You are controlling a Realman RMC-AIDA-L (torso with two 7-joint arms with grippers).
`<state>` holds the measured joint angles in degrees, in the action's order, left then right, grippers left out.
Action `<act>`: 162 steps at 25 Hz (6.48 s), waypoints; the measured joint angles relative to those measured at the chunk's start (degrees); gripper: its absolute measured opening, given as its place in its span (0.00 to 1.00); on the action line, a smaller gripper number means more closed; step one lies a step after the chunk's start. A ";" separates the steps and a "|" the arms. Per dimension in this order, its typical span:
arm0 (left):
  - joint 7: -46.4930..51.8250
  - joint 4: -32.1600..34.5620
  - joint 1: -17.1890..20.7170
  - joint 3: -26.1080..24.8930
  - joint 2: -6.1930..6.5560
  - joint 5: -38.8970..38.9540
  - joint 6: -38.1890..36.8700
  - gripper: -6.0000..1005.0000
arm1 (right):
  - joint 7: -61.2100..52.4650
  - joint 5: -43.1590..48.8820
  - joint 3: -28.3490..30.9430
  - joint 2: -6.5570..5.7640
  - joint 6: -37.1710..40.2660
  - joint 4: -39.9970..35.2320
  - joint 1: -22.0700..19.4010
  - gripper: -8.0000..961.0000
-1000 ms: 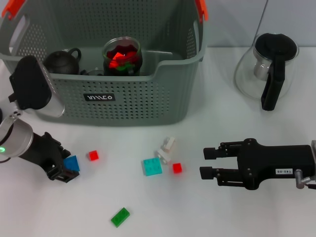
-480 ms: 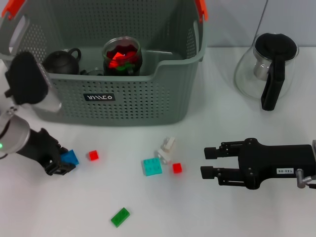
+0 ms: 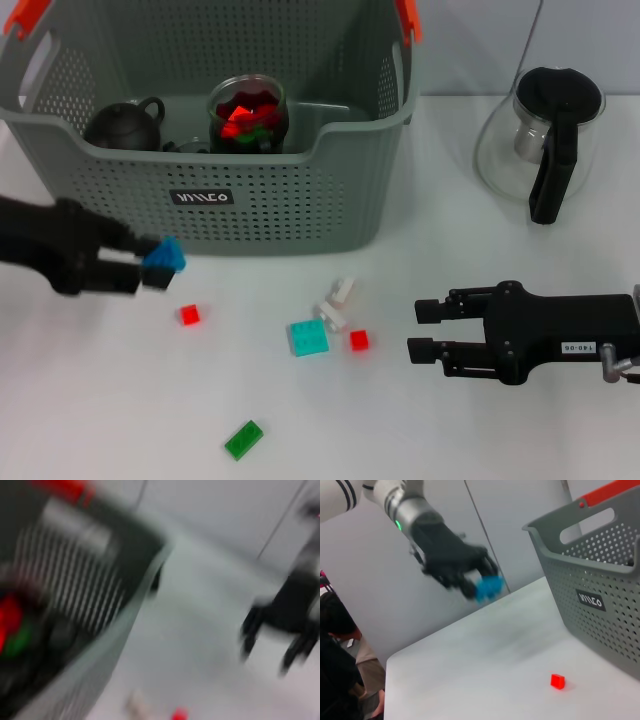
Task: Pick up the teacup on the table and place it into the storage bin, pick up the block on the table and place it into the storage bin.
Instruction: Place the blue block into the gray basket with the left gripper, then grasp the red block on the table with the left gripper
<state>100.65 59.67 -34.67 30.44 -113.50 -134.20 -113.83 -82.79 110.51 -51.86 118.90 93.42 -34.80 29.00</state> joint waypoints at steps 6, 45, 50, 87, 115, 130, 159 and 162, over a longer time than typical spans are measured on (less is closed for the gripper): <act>6.64 -1.32 -1.31 -4.23 1.09 16.93 -3.88 0.41 | 0.00 0.09 -0.06 0.09 -0.08 0.00 0.05 0.60; 34.64 -2.10 -16.37 26.53 -3.64 -13.45 43.17 0.43 | 0.00 0.15 0.01 0.25 -0.70 0.00 0.18 0.60; 34.92 -1.67 -16.29 25.64 -3.66 -13.05 43.17 0.44 | 0.00 0.15 0.00 0.20 -0.70 0.00 0.18 0.60; 7.92 -4.54 2.08 2.48 0.54 36.19 4.46 0.60 | 0.41 0.15 0.00 0.27 -0.78 0.00 -0.30 0.60; -3.60 3.52 9.28 21.97 -10.51 -5.75 33.08 0.53 | -0.26 0.15 0.00 0.46 -1.01 0.00 0.35 0.60; -3.43 -0.32 9.16 25.13 -10.54 -8.31 40.52 0.50 | -0.26 0.15 -0.09 0.46 -1.32 0.58 0.22 0.60; -3.42 -1.06 9.29 26.61 -10.86 -9.64 41.83 0.28 | -0.35 0.15 0.01 0.28 -1.22 0.52 0.26 0.60; -3.40 -1.31 9.18 26.61 -10.86 -9.72 41.97 0.27 | -0.35 0.15 0.00 0.28 -1.18 0.52 0.26 0.60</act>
<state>97.25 58.36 -25.49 57.05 -124.37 -143.92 -71.86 -83.15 110.65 -51.85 119.18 92.24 -34.28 29.26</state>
